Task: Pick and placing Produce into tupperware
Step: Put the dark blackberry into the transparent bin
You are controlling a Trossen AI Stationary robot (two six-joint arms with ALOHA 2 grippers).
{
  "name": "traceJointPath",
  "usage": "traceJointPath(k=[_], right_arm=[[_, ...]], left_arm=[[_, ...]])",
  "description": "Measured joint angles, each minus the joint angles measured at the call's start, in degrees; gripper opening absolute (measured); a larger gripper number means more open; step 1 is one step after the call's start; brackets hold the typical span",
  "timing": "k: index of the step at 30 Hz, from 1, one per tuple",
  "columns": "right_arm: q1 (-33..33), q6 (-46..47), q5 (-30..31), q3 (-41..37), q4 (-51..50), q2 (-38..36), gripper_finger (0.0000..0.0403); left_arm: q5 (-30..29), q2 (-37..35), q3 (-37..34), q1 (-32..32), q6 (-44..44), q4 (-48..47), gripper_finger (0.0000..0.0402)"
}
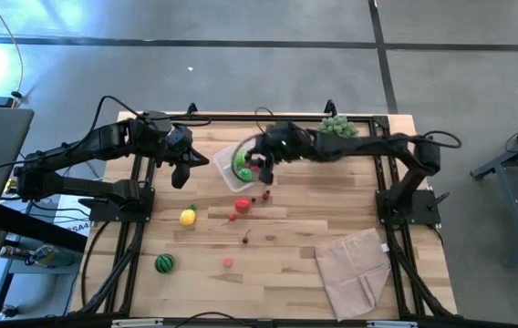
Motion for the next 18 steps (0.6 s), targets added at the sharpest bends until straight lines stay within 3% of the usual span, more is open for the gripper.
traceJointPath(k=[7, 18], right_arm=[[-3.04, 1.69, -1.45, 9.29, -13.22, 9.16, 0.0121], [-3.47, 6.36, -0.48, 13.73, -17.79, 18.48, 0.0121]], left_arm=[[0.0, 0.02, 0.0, 0.01, 0.0, 0.0, 0.0001], [0.0, 0.0, 0.0, -0.01, 0.0, 0.0, 0.0001]])
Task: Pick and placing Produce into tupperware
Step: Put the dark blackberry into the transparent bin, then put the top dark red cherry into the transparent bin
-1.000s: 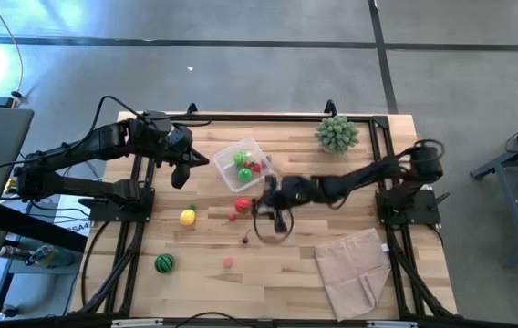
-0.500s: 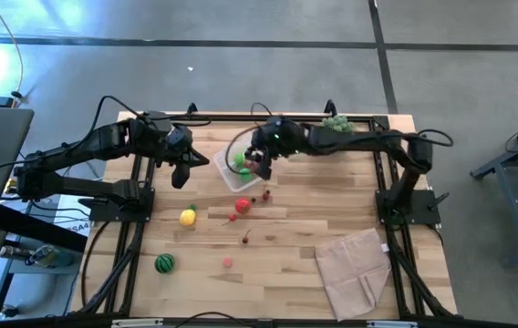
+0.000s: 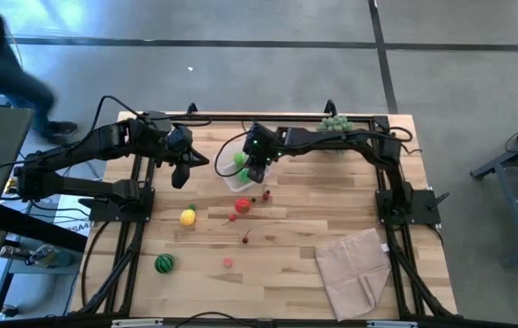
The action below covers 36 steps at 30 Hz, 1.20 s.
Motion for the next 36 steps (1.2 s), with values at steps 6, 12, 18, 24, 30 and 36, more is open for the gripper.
traceJointPath(k=[6, 12, 18, 24, 30, 36], right_arm=[[-0.35, 1.34, -0.07, -0.03, -0.93, 1.34, 0.0121], [-0.93, 1.3, -1.04, -0.46, -0.83, 1.32, 0.0125], [-1.38, 1.28, -1.89, -0.71, -0.8, 1.32, 0.0136], [-1.95, 0.86, -2.11, -0.71, -0.41, 1.32, 0.0154], [-1.99, 0.78, -3.23, -0.71, 0.5, 1.32, 0.0167], [-2.21, 2.38, -11.24, -0.73, 0.43, -2.19, 0.0167]], left_arm=[[0.0, 0.0, 0.0, 0.0, 0.0, 0.0, 0.0001], [0.0, 0.02, 0.0, 0.02, 0.0, 0.0, 0.0001], [0.0, 0.0, 0.0, 0.02, 0.0, 0.0, 0.0001], [0.0, 0.0, 0.0, 0.0, 0.0, 0.0, 0.0001], [0.0, 0.01, 0.0, 0.01, 0.0, 0.0, 0.0001], [0.0, 0.0, 0.0, 0.0, 0.0, 0.0, 0.0001]])
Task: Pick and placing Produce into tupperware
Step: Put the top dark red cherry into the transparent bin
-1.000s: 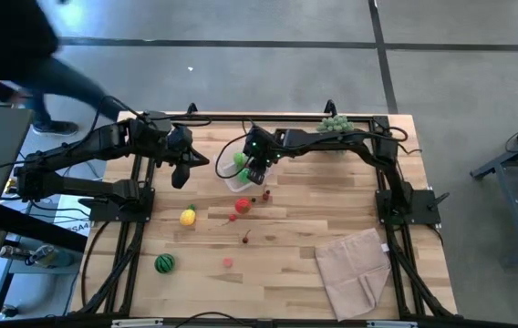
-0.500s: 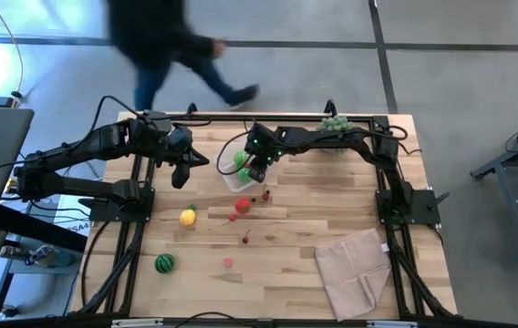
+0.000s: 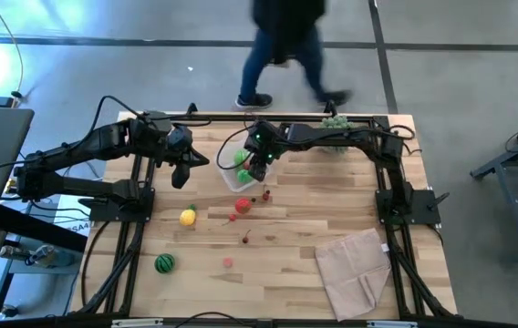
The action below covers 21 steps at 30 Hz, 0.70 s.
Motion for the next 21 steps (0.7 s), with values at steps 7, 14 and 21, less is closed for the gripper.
traceJointPath(k=[7, 14, 21], right_arm=[[2.46, -1.83, 4.97, -0.03, 0.06, -9.12, 0.0167], [7.56, 1.02, 17.07, -12.01, 7.86, -21.66, 0.0167], [13.29, 10.41, 21.93, -37.23, 28.45, -33.19, 0.0167]], left_arm=[[0.0, 0.0, 0.0, 0.0, 0.0, 0.0, 0.0001], [0.0, 0.0, 0.0, 0.0, 0.0, 0.0, 0.0001], [0.0, 0.0, 0.0, 0.02, 0.0, 0.0, 0.0001]])
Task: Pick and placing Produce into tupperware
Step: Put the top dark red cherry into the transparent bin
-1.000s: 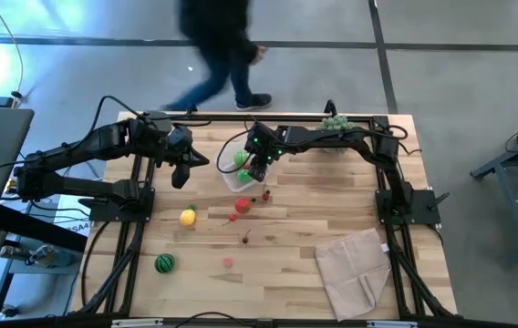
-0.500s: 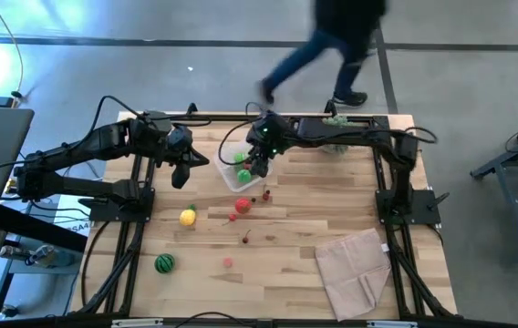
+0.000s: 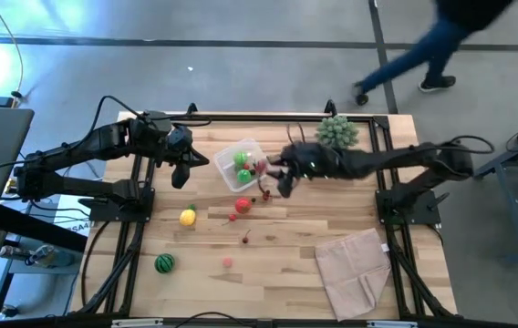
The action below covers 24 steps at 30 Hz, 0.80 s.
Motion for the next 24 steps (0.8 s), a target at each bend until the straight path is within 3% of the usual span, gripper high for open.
traceJointPath(k=[4, 9, 15, 19, 24], right_arm=[[3.99, 1.7, 2.06, -8.23, 7.39, 0.37, 0.0167], [7.97, 6.09, 13.52, -13.02, 14.99, 5.35, 0.0167], [8.99, 10.42, 19.29, -12.13, 18.34, 13.64, 0.0168], [9.04, 16.0, 19.22, -10.22, 18.98, 18.65, 0.0178], [10.36, 16.12, 19.23, -7.74, 19.91, 21.91, 0.0193]], left_arm=[[0.0, 0.0, 0.0, -0.02, 0.0, -0.02, 0.0001], [0.0, 0.0, 0.0, 0.0, 0.0, 0.0, 0.0001], [0.0, 0.02, 0.0, -0.01, 0.0, 0.0, 0.0001], [0.0, 0.0, 0.0, 0.0, 0.0, 0.0, 0.0001], [0.0, 0.01, 0.0, -0.01, 0.0, -0.02, 0.0001]])
